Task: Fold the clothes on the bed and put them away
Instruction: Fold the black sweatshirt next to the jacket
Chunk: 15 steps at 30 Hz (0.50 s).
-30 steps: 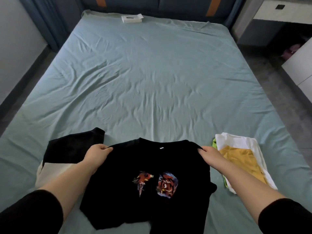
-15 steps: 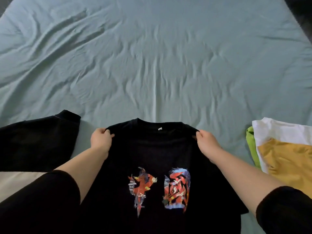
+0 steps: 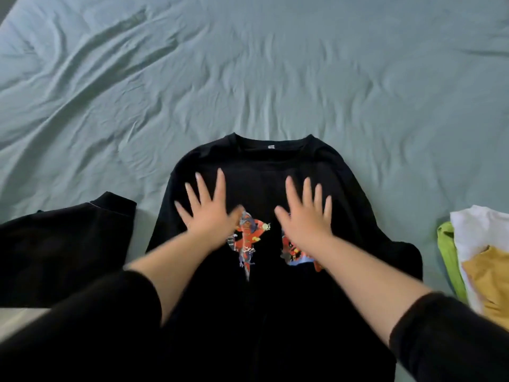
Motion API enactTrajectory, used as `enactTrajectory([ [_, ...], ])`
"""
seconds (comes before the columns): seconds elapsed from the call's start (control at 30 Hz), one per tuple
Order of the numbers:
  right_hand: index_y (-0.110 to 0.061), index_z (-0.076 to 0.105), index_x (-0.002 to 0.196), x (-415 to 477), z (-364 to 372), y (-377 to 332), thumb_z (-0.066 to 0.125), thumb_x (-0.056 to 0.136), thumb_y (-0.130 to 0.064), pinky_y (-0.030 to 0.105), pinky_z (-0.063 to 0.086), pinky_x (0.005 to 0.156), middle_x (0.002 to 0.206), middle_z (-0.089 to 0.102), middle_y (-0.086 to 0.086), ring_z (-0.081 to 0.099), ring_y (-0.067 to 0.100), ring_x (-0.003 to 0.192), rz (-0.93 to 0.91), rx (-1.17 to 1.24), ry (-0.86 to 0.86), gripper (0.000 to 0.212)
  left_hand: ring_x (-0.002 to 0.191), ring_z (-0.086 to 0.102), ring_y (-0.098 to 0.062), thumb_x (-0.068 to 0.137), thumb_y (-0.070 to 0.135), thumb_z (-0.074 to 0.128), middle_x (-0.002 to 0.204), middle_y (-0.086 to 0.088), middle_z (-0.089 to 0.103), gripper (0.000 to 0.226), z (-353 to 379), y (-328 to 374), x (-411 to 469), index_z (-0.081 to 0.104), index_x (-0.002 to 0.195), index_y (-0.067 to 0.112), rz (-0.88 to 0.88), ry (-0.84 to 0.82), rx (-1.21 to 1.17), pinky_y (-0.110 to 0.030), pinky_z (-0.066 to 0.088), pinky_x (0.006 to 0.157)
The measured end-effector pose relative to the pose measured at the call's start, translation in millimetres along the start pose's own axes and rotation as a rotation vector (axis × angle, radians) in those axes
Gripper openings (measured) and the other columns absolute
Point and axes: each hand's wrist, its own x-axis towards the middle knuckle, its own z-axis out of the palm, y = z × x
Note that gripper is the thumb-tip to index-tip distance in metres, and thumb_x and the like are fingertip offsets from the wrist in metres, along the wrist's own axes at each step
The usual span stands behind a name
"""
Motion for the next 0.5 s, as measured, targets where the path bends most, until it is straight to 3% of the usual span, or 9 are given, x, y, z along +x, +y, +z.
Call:
enactTrajectory([
  [0.07,-0.037,-0.028,0.144,-24.1,32.9,-6.4,0.016,0.083,-0.080,0.056,-0.017,0.111,0.152,-0.037,0.003,-0.032,0.027,0.142,-0.019,-0.046,-0.167,0.086,0.136,-0.042,-0.030,0.064,0.091,0.037,0.144,0.002,-0.049,0.110,28.4,-10.2,-31.8,-0.033,0.138,0.048,0.026,-0.192,0.098,-0.064,-0.018,0.105],
  [0.2,-0.039,-0.049,0.124,-11.7,55.8,2.4,0.004,0.062,-0.095,0.061,-0.027,0.103,0.130,-0.062,0.001,-0.051,0.026,0.125,-0.003,-0.166,-0.320,0.099,0.110,-0.065,-0.025,0.042,0.104,0.029,0.125,0.002,-0.066,0.128,50.0,-29.6,-20.1,-0.053,0.121,0.046,0.032,-0.343,0.252,-0.061,-0.038,0.082],
  [0.37,-0.037,-0.059,0.111,-4.8,65.5,0.7,-0.007,0.054,-0.096,0.060,-0.034,0.093,0.122,-0.068,0.001,-0.058,0.026,0.117,-0.004,-0.215,-0.333,0.097,0.111,-0.064,-0.029,0.038,0.105,0.020,0.127,-0.002,-0.065,0.128,61.4,-30.2,-13.0,-0.054,0.121,0.042,0.056,-0.317,0.320,-0.056,-0.048,0.067],
  [0.5,-0.037,-0.055,0.115,-8.2,58.4,-2.1,-0.008,0.054,-0.095,0.061,-0.029,0.100,0.124,-0.066,0.002,-0.051,0.029,0.125,0.012,-0.223,-0.313,0.098,0.108,-0.065,-0.028,0.042,0.103,0.024,0.123,0.000,-0.068,0.126,57.0,-30.0,-15.6,-0.056,0.117,0.043,0.063,-0.315,0.327,-0.055,-0.047,0.067],
])
